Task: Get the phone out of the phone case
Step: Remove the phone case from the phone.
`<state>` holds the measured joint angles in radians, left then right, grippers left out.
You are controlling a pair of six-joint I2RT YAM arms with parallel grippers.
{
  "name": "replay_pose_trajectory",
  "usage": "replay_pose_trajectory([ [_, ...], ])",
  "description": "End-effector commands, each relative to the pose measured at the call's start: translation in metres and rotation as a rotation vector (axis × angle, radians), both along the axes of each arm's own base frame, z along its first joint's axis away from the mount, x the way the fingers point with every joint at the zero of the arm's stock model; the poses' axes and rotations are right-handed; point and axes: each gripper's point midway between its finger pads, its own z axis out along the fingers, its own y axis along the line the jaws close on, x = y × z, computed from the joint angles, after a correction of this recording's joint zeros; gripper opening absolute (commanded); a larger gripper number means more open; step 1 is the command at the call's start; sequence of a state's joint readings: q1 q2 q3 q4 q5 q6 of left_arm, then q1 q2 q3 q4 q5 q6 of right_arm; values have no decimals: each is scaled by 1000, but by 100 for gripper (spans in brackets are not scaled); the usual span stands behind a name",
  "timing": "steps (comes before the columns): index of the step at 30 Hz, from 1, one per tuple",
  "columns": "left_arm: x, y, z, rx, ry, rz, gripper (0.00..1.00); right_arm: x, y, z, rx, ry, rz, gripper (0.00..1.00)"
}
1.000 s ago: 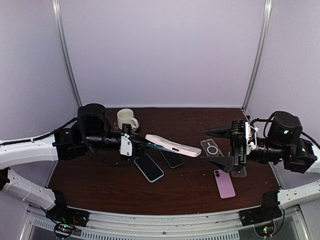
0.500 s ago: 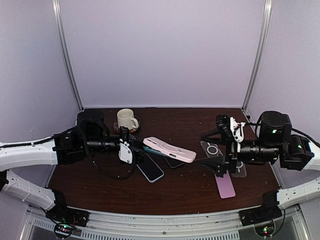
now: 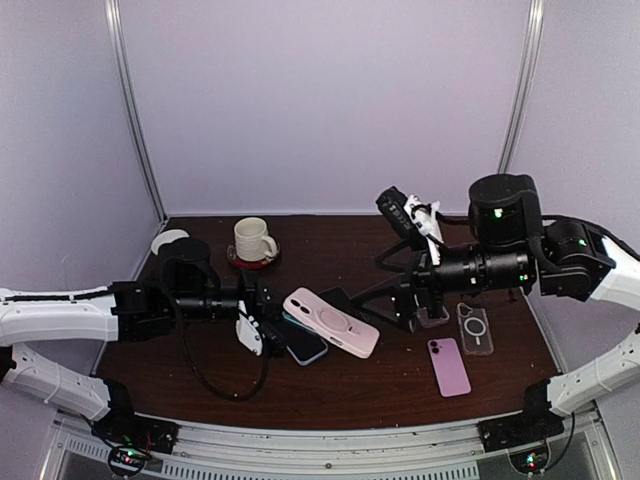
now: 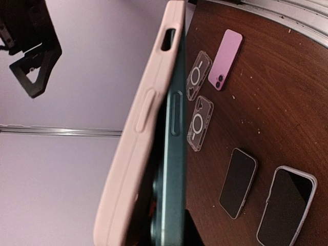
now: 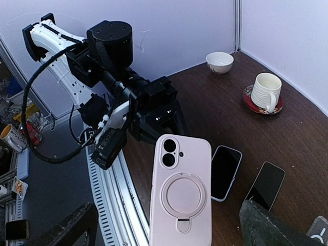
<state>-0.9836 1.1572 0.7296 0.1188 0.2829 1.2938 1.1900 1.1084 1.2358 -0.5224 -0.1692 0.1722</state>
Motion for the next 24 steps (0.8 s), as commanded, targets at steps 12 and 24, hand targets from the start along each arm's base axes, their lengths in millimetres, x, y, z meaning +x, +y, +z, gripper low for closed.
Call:
replay_pose_trajectory([
  [12, -10, 0, 25, -67, -334, -108, 0, -5, 46, -74, -352, 284, 83, 100],
  [24, -13, 1, 25, -60, -340, -124, 0, 8, 63, -109, -452, 347, 88, 100],
])
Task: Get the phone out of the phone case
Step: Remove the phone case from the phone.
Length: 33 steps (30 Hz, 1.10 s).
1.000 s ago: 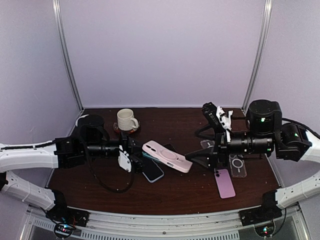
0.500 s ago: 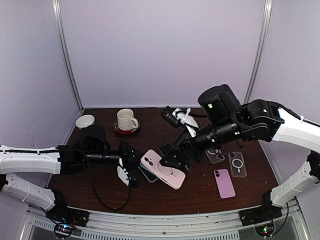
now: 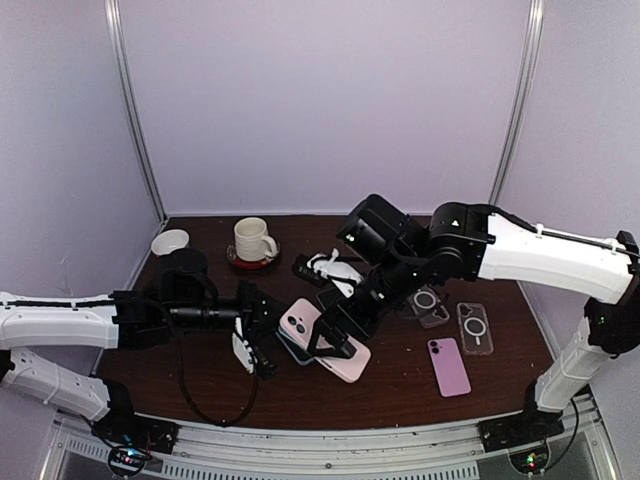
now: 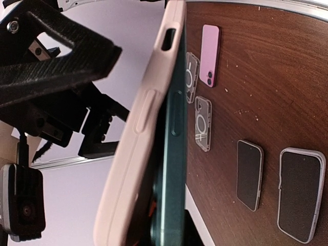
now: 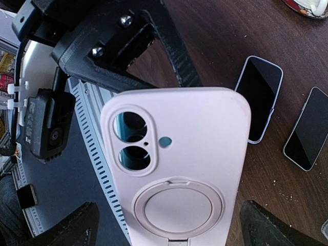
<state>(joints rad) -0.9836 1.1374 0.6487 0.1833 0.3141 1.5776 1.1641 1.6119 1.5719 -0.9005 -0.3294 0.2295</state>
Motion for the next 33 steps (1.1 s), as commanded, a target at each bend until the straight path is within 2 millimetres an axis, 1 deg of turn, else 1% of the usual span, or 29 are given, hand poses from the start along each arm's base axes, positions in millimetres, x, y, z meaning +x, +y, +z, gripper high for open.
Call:
replay_pose_trajectory([
  [1, -4, -4, 41, -126, -76, -33, 0, 1, 5, 2, 2, 14, 24, 100],
  [6, -6, -6, 38, -118, -74, -38, 0, 1, 11, -9, -9, 46, 39, 100],
  [12, -8, -8, 34, -103, -75, -43, 0, 7, 18, -10, -4, 38, 33, 99],
  [16, -7, -8, 33, -98, -79, -39, 0, 5, 19, -8, 15, 60, 44, 90],
  [20, -7, -7, 33, -96, -82, -37, 0, -2, 21, -4, 62, 119, 59, 73],
  [22, -7, -7, 34, -99, -84, -37, 0, -4, 20, -4, 77, 141, 57, 71],
  [26, -7, -7, 34, -100, -87, -35, 0, -7, 19, -4, 107, 170, 53, 72],
  [29, -7, -7, 34, -99, -87, -34, 0, -7, 18, -7, 105, 172, 46, 81],
  [32, -6, -7, 34, -98, -86, -30, 0, -7, 15, -11, 96, 172, 36, 92],
  [33, -6, -7, 35, -99, -87, -29, 0, -7, 13, -13, 92, 172, 32, 98],
])
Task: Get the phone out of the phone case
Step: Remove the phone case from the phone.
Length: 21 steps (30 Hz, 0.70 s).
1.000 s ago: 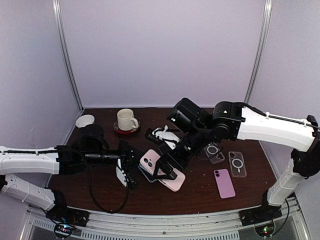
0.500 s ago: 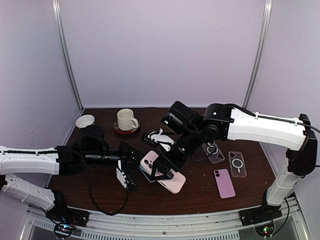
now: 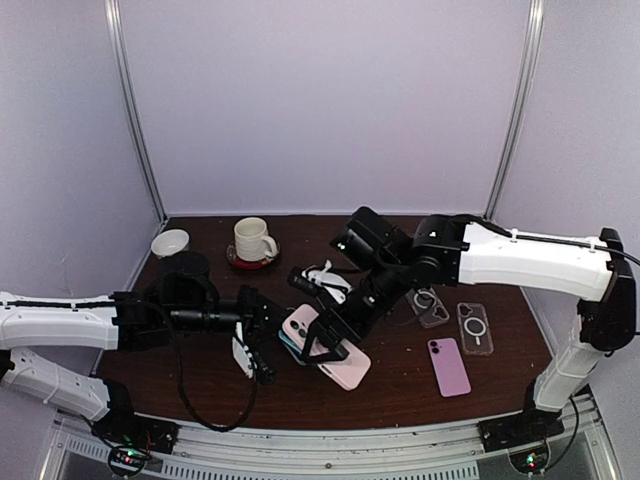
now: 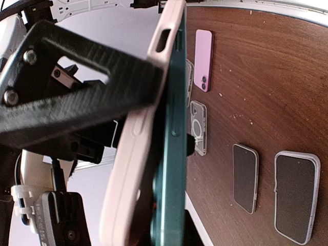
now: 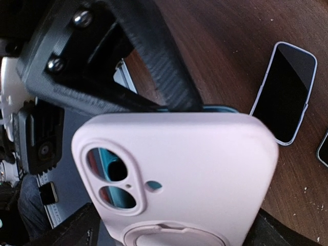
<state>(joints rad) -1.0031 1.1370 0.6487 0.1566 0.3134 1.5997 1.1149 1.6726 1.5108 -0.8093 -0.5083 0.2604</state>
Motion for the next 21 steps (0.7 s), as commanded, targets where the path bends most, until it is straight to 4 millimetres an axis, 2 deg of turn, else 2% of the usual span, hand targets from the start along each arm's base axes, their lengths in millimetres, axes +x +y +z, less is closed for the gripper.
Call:
replay_pose_trajectory([
  [1, 2, -6, 40, -126, -78, -4, 0, -5, -4, 13, 53, 7, -6, 99],
  [11, 3, -6, 41, -123, -76, 0, 0, -6, -22, 0, 40, -17, -64, 100],
  [21, 2, -6, 40, -122, -68, -4, 0, 0, -11, 8, 79, -44, -89, 96],
])
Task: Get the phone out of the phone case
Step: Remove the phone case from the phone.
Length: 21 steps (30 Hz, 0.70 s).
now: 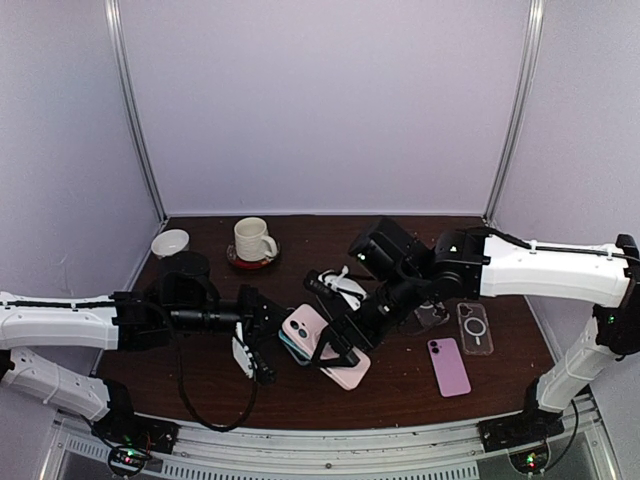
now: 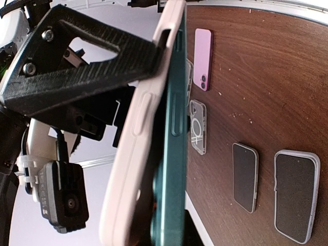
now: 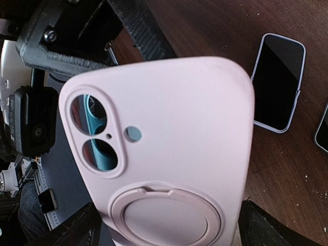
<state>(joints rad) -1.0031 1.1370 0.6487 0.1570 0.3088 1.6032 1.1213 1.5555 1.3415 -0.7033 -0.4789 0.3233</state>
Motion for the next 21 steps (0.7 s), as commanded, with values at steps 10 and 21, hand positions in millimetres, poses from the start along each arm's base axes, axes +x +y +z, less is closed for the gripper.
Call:
replay_pose_trajectory([
  [10, 3, -6, 40, -119, -65, 1, 0, 4, 2, 10, 40, -31, -34, 83],
  [21, 3, -5, 42, -125, -71, 4, 0, 1, -4, 9, 47, -20, -56, 76],
])
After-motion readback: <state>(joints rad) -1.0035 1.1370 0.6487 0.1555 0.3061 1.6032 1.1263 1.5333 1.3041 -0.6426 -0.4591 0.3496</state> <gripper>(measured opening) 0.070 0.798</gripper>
